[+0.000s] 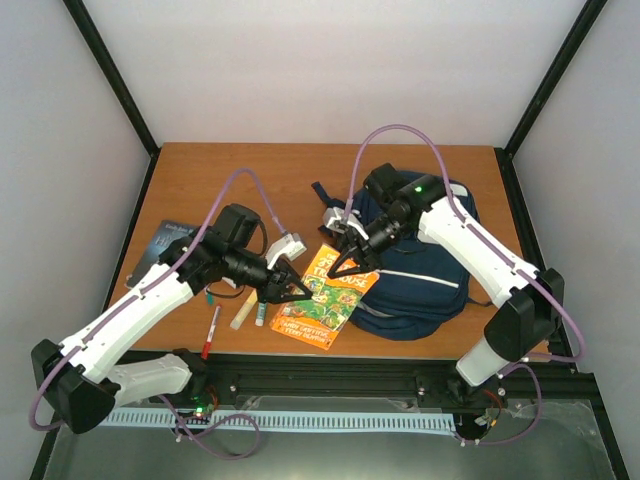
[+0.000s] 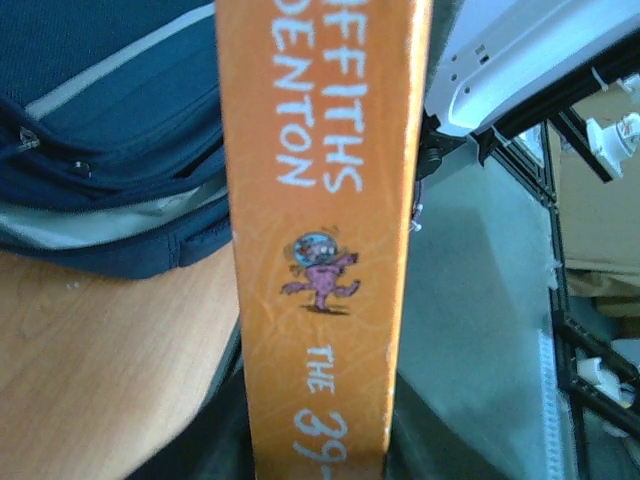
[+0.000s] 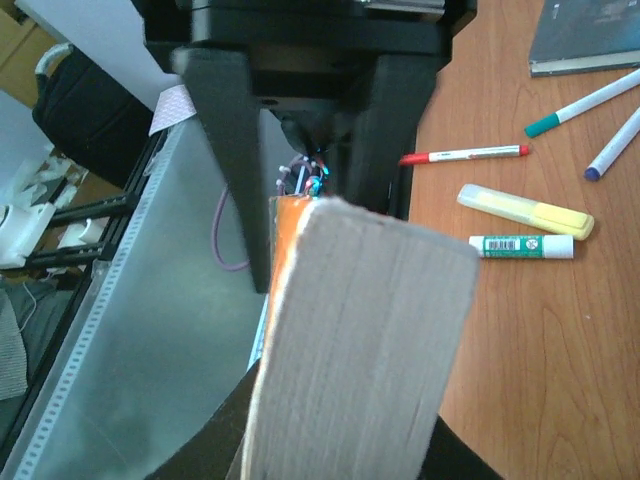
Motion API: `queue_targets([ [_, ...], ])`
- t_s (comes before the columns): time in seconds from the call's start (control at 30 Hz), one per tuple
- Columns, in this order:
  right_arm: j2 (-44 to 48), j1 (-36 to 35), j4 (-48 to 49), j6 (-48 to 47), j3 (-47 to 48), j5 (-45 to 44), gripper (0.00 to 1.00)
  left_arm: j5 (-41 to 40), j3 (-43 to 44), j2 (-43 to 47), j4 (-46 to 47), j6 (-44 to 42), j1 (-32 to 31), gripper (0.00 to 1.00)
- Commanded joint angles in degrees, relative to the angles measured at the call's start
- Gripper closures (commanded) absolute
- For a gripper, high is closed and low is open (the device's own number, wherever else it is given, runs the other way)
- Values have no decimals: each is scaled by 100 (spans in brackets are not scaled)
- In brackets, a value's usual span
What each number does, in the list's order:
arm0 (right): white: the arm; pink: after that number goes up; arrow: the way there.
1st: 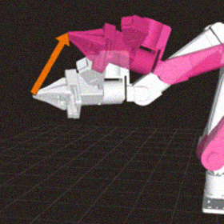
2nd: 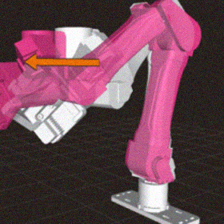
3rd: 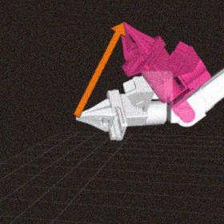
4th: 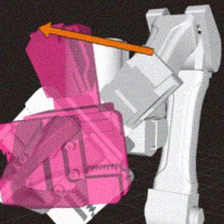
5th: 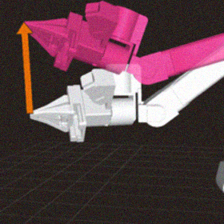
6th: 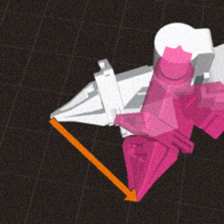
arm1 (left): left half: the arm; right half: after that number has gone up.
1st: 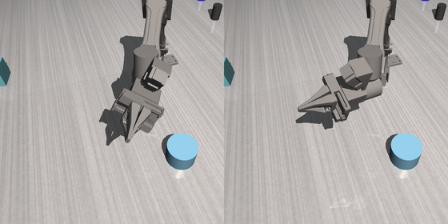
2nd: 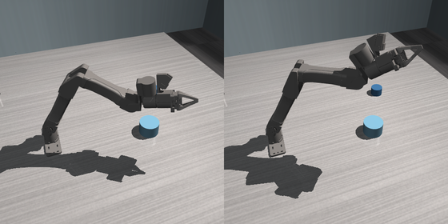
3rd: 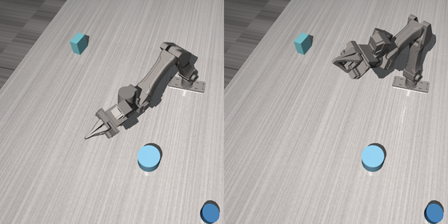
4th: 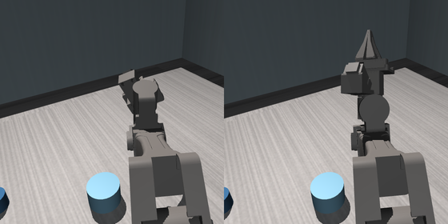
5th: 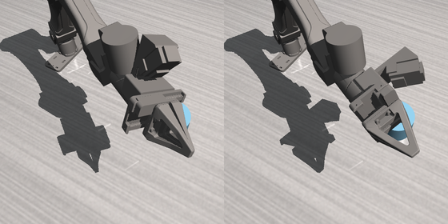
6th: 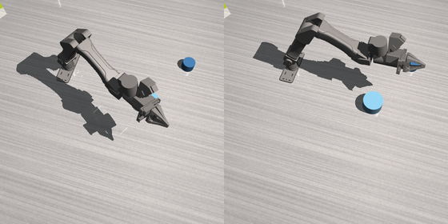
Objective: Pack the student bag
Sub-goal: Pick up the book from the center of the board.
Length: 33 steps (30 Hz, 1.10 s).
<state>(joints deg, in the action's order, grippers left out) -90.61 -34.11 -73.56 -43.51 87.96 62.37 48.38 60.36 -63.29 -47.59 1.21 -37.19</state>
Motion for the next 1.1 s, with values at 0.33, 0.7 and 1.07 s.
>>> queue_targets([
  [0.33,-494,1112,-1251,-620,1405,1015,97,-169,-474,509,1505,682,-51,40],
  [0.7,-310,1322,-272,185,974,574,78,-432,-560,508,1584,949,-47,98],
  [1.07,1076,2504,612,333,-924,-1989,46,-1658,-655,833,1583,1616,-21,99],
])
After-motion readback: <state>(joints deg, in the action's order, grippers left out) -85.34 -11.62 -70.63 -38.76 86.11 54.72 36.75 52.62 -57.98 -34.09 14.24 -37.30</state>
